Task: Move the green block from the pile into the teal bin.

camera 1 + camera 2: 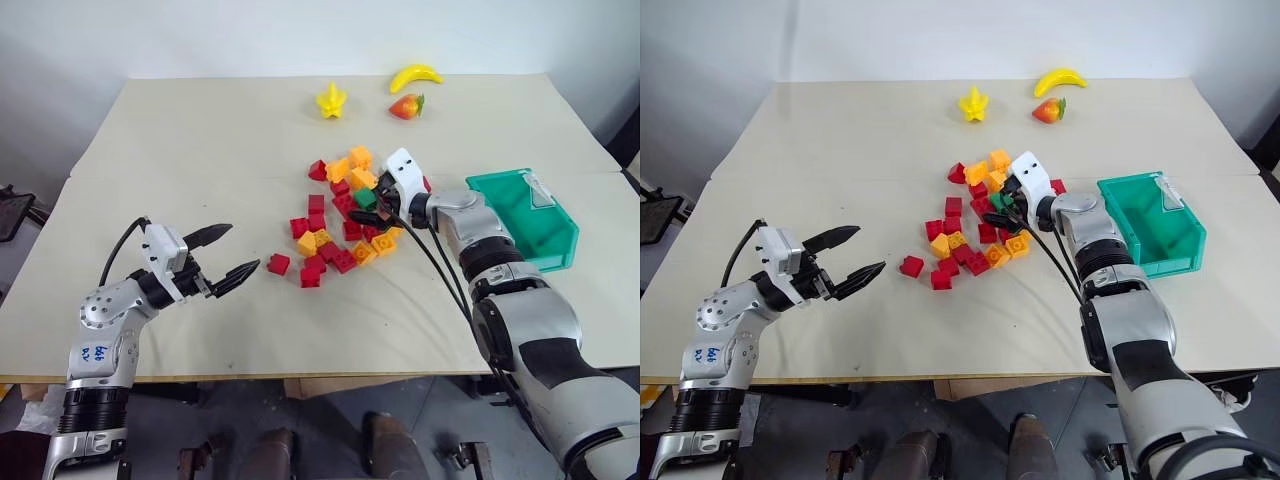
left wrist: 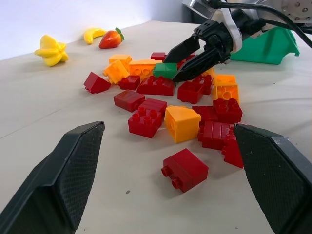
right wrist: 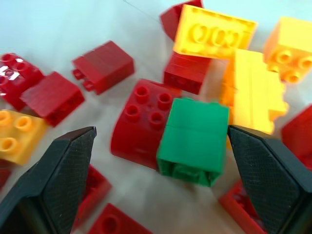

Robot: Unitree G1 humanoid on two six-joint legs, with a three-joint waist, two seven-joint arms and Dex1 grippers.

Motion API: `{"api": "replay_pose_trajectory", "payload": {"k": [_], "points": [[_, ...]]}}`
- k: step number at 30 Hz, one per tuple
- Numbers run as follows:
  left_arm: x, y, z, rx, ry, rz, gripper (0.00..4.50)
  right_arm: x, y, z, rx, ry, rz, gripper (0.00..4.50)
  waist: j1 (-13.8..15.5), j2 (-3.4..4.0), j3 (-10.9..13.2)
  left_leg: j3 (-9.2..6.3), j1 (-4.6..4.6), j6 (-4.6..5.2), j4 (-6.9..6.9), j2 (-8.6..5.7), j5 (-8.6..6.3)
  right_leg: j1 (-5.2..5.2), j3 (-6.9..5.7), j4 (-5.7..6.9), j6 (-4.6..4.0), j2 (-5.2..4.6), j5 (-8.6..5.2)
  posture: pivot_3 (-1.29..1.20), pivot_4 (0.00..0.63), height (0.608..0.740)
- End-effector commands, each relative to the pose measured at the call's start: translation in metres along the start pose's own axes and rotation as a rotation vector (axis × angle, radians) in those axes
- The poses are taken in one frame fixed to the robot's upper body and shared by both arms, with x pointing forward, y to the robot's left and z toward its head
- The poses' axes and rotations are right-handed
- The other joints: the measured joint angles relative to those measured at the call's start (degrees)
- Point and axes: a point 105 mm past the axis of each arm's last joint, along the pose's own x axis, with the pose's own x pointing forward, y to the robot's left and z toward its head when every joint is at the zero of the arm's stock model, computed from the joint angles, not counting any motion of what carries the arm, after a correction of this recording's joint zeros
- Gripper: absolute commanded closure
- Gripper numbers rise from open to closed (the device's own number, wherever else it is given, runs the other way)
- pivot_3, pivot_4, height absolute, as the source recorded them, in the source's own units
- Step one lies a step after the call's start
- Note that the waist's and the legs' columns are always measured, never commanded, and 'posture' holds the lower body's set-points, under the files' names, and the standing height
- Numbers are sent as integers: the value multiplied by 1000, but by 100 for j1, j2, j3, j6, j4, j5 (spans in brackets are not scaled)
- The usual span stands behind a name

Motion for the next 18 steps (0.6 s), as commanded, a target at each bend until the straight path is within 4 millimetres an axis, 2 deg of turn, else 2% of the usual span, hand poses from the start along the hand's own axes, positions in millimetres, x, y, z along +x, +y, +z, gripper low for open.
{"api": "replay_pose_trajectory", "payload": {"k": [1,8,16,18], "points": [[-3,5,9,28,-21,13,0,0,-1,15,-41,-49,-14,34,-1,0,0,0,0,0,0,0,0,0,0,0,0,0,0,0,150,740],[-3,4,9,27,-21,11,0,1,-10,8,-8,-18,-106,34,-2,0,0,0,0,0,0,0,0,0,0,1,0,0,0,0,150,740],[-2,2,9,28,-24,0,0,2,-8,4,5,-16,-106,2633,-5,0,0,0,0,0,0,0,0,-1,0,2,0,0,0,0,150,740],[-1,-1,11,31,-29,-17,0,1,-9,8,6,-35,-105,2633,-3,0,0,0,0,0,2,0,0,0,0,3,0,0,0,0,150,740]]}}
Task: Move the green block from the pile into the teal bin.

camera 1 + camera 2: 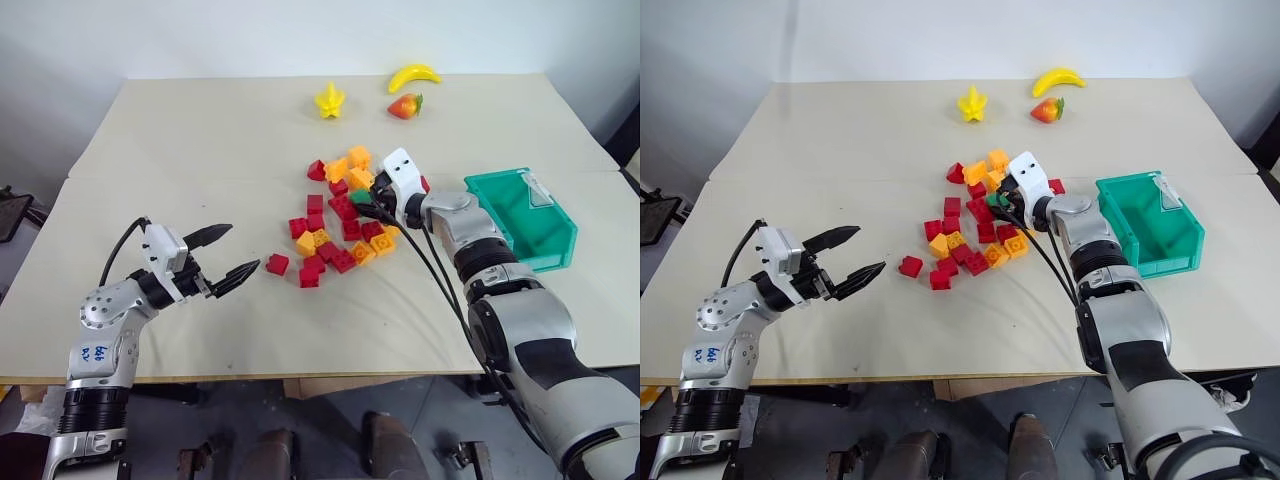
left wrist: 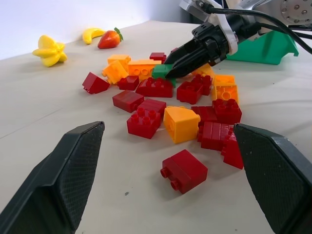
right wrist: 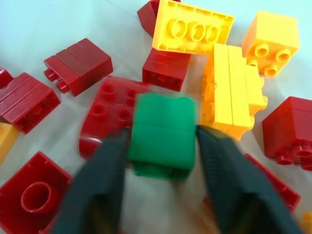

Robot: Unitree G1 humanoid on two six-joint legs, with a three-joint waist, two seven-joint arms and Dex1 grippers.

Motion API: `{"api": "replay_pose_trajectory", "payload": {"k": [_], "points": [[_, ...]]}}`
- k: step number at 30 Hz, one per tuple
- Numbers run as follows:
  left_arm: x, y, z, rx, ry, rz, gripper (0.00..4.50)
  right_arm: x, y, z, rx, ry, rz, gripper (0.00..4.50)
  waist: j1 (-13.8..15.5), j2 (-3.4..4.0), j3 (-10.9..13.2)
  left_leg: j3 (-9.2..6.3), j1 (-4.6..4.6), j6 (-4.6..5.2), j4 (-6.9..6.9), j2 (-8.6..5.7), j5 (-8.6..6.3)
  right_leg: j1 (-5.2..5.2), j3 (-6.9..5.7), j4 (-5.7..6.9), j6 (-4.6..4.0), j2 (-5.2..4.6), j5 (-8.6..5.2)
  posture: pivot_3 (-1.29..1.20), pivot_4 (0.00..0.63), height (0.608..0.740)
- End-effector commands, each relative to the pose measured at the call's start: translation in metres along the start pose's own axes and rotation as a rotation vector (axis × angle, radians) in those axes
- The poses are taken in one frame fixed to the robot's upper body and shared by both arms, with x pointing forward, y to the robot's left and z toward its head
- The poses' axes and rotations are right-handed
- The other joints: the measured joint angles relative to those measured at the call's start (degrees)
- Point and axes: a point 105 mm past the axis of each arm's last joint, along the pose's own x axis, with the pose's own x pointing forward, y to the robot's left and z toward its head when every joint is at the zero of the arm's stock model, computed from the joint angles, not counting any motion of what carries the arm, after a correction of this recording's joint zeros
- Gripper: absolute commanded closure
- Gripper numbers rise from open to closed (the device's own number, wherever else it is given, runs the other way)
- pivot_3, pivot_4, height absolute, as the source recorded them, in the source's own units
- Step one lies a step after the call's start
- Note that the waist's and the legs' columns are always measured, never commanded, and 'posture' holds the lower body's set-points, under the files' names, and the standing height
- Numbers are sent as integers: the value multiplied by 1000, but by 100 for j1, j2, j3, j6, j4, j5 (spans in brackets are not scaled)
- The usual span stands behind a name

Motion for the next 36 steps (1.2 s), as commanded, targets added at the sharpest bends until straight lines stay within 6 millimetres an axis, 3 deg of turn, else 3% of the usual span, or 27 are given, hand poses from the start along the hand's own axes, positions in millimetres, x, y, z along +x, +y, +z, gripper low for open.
{"api": "replay_pose_trajectory", "payload": {"k": [1,5,9,13,15,17,19,23,26,30,35,36], "points": [[0,-1,12,32,-32,-21,0,-4,-3,13,-2,-56,-2,2633,3,0,0,0,0,0,0,0,0,0,0,0,0,0,0,0,150,740],[6,-6,16,36,-48,-55,0,-13,-9,31,-16,-150,-1,2633,2,0,0,0,0,0,1,0,0,0,0,0,0,0,0,0,150,740],[17,-13,25,40,-86,-99,0,-37,-28,52,-75,-262,-58,2633,37,0,0,-4,-1,0,6,-3,0,1,0,2,0,-2,0,0,150,740],[35,-35,39,38,-147,-203,0,-95,-59,75,-77,-420,-183,2633,137,0,0,-9,-4,0,5,-3,0,2,-4,0,0,-3,0,0,150,740],[41,-44,43,49,-161,-240,0,-125,-67,70,-97,-415,-235,2633,203,0,0,-10,-8,0,5,-4,-1,2,-5,-4,0,-4,0,0,150,740],[53,-47,50,48,-194,-252,0,-166,-84,51,-97,-355,-343,2633,260,0,0,-8,-9,0,6,-5,-1,3,-6,-8,0,-4,0,0,150,740],[59,-48,53,47,-211,-256,0,-192,-91,39,-95,-307,-420,2633,332,-1,0,-5,-12,1,14,-17,-1,8,-8,-13,0,-2,0,0,150,740],[68,-45,52,31,-220,-259,0,-232,-111,10,-43,-211,-579,2633,318,0,0,27,-10,3,24,-21,-2,8,2,-14,1,-2,1,0,150,740],[74,-47,50,21,-219,-276,0,-243,-120,-17,15,-148,-638,2633,314,-1,0,41,3,3,24,-16,-2,12,7,-9,2,0,1,0,150,740],[79,-46,49,20,-220,-283,0,-242,-119,-42,81,-98,-609,1634,326,-1,1,47,7,4,26,-15,-2,13,11,-7,2,1,1,0,150,740],[77,-35,49,31,-204,-264,0,-249,-122,-41,34,-131,-602,7,330,-1,1,45,6,4,27,-15,-2,14,12,-9,4,1,2,0,150,740],[75,-32,47,37,-192,-259,0,-250,-121,-40,11,-136,-590,7,329,-1,1,44,6,4,27,-16,-2,14,12,-10,4,1,2,0,150,740]]}}
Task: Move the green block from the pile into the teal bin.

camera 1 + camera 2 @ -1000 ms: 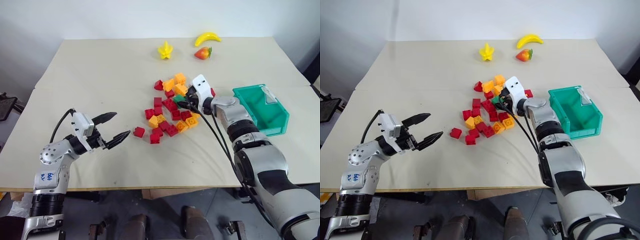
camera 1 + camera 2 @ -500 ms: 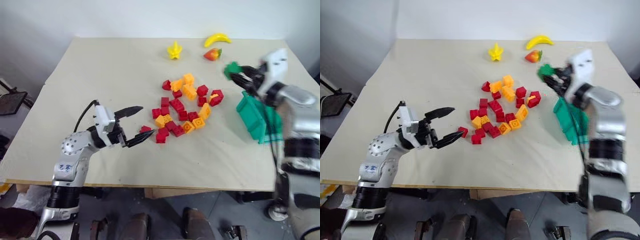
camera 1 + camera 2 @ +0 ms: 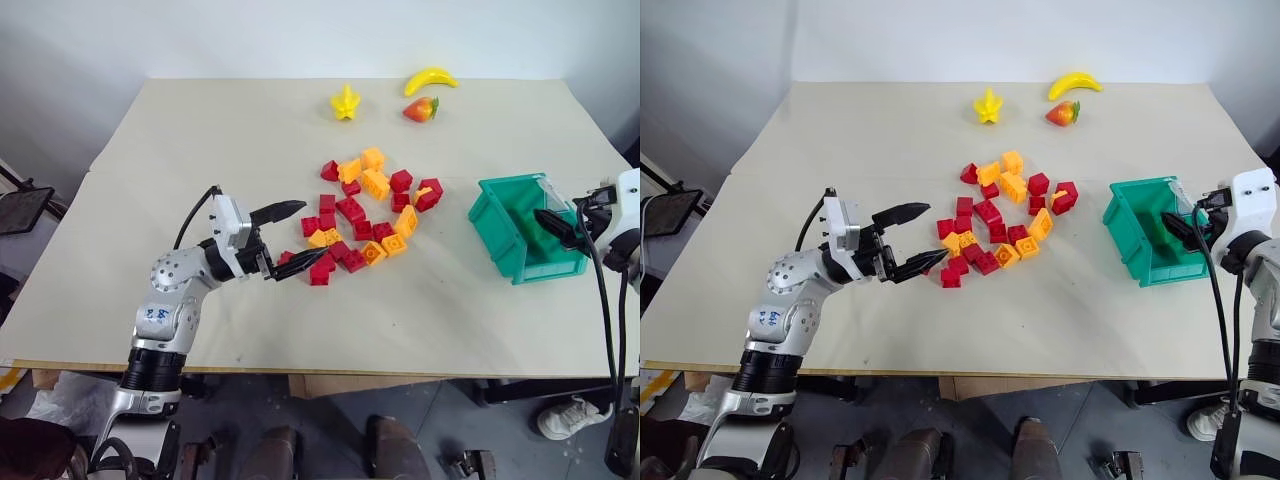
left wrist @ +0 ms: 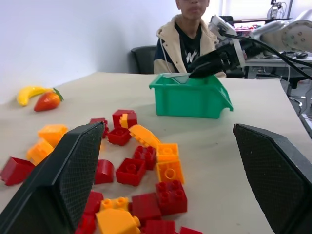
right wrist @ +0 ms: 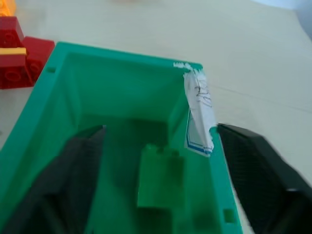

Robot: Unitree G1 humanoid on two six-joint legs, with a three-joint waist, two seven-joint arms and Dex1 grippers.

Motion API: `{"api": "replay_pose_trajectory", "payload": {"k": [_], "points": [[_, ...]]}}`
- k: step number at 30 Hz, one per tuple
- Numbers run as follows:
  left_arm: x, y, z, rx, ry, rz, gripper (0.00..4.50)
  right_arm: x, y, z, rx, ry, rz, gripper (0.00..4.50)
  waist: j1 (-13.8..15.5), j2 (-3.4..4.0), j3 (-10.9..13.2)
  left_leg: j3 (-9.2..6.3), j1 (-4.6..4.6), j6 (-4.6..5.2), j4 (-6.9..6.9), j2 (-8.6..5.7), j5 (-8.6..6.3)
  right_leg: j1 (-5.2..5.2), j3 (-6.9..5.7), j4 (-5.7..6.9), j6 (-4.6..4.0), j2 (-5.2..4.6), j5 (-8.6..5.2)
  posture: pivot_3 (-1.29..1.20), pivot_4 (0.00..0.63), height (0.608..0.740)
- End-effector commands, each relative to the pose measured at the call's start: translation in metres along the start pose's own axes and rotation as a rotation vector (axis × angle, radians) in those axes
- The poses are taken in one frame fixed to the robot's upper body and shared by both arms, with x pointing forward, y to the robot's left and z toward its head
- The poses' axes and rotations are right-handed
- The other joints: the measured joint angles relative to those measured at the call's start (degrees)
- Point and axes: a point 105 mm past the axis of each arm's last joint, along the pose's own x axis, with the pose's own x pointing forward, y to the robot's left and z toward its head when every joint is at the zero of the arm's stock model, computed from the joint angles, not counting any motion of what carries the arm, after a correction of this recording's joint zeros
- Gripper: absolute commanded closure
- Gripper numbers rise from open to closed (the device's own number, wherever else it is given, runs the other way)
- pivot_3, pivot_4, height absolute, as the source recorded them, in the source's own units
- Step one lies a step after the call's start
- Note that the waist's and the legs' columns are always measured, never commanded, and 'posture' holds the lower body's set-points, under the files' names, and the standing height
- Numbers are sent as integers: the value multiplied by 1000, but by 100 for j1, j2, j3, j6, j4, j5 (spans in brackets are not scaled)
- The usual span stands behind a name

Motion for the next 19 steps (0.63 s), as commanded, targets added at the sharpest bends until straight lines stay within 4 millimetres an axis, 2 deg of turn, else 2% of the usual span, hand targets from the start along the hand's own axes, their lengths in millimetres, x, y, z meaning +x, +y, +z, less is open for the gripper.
{"api": "replay_pose_trajectory", "payload": {"k": [1,2,4,6,10,13,15,19], "points": [[-10,9,4,48,30,24,0,-14,-7,27,-72,-135,22,7,0,0,0,0,0,0,0,0,0,0,0,0,0,0,0,0,150,740],[-14,10,2,50,46,30,0,-16,-4,31,-85,-173,44,7,0,0,0,0,0,0,-1,0,0,0,0,-1,0,0,0,0,150,740],[-27,14,-6,68,113,55,0,-29,21,47,-87,-325,211,7,0,0,0,0,0,0,-2,0,0,0,-1,-1,0,0,0,0,150,740],[-40,17,-12,76,165,77,0,-45,50,51,-71,-412,409,7,-11,0,0,1,2,0,-6,6,0,0,-1,-5,0,5,0,0,150,740],[-70,18,-24,83,266,128,0,-64,99,23,-58,-296,677,7,7,-1,0,-5,3,0,-2,24,0,9,-2,-10,3,7,1,0,150,740],[-87,18,-29,85,314,166,0,-79,125,1,-77,-218,819,7,32,-1,0,-7,4,3,2,32,-3,12,-2,-12,3,6,2,0,150,740],[-93,18,-29,94,327,184,0,-85,135,-13,-91,-179,862,7,67,-1,0,-10,6,6,2,29,-4,14,-1,-13,6,3,3,0,150,740],[-102,16,-29,120,345,227,0,-88,141,-22,-85,-187,830,7,96,-2,1,-9,6,7,3,28,-7,14,0,-15,6,2,4,0,150,740]]}}
